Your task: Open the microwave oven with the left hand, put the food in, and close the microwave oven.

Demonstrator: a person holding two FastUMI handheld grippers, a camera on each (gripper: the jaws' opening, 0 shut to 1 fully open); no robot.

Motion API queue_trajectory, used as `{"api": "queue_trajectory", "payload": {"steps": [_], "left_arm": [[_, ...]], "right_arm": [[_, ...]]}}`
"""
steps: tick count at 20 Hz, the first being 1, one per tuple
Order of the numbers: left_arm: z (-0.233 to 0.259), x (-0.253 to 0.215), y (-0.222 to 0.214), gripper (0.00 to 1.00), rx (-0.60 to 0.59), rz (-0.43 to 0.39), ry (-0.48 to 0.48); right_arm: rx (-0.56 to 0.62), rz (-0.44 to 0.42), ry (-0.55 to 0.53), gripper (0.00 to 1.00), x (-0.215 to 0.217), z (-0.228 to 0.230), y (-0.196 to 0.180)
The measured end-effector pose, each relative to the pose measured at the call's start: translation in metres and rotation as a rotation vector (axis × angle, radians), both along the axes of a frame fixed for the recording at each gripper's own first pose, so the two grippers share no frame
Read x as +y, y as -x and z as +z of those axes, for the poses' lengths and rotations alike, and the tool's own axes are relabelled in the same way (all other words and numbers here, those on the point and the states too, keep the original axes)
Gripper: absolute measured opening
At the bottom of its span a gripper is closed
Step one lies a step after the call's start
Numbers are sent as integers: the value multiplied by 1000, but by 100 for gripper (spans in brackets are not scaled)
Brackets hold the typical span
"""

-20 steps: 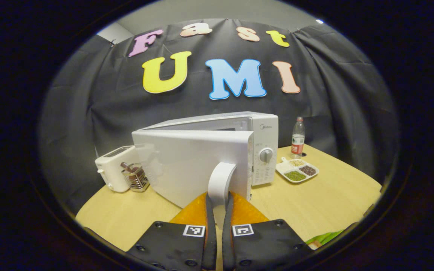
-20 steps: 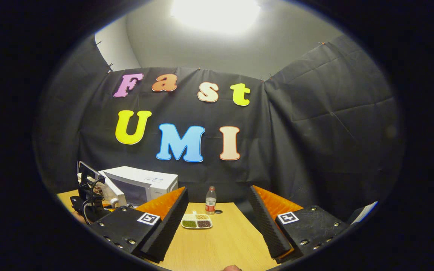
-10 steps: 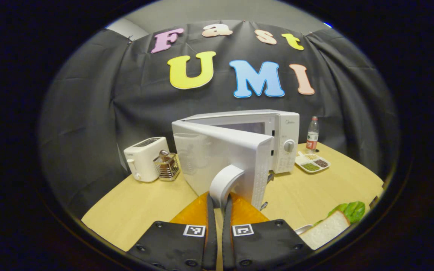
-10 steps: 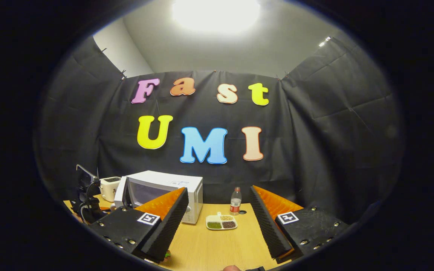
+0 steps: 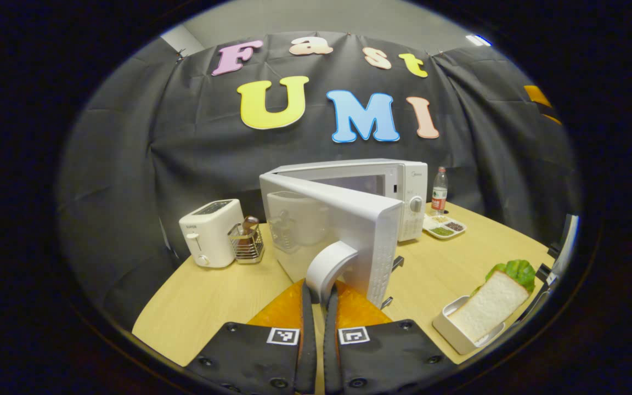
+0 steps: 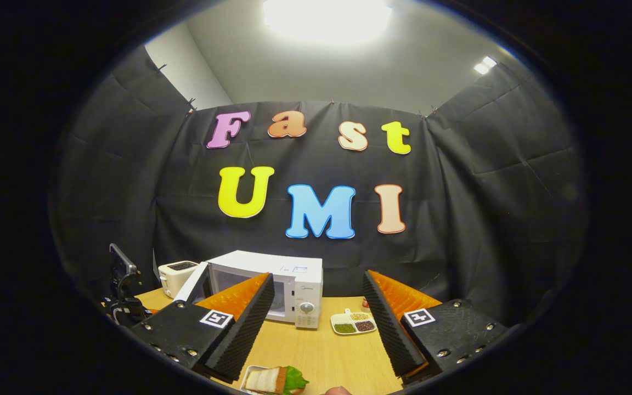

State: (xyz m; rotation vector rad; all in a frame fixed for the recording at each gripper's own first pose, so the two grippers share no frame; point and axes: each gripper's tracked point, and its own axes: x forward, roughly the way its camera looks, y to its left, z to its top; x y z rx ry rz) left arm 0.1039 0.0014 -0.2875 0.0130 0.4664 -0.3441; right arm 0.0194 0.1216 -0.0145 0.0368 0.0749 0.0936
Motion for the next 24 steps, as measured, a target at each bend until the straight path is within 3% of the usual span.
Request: {"api": "queue_trajectory", "payload": {"steps": [9,17,19,20,23,24], "left_arm": [[-6,70,-3,12,-15,-47,2],[-13,115,-7,17,6,42,22],[-11,124,-4,36,7,86,10],[-10,127,0,55,7,104,1],[17,140,16,86,-49,148,-47],[29,143,23,91,-68,164,-51]], "right_arm": [[49,-33,-26,97,61,-11,3],[95,-11,-49,98,72,-11,-4],[97,-2,-52,98,68,-12,-9],[104,8,-58,98,66,-12,-12],[146,38,-77,97,61,-24,-18],[171,52,-88,97,60,-30,-19]]}}
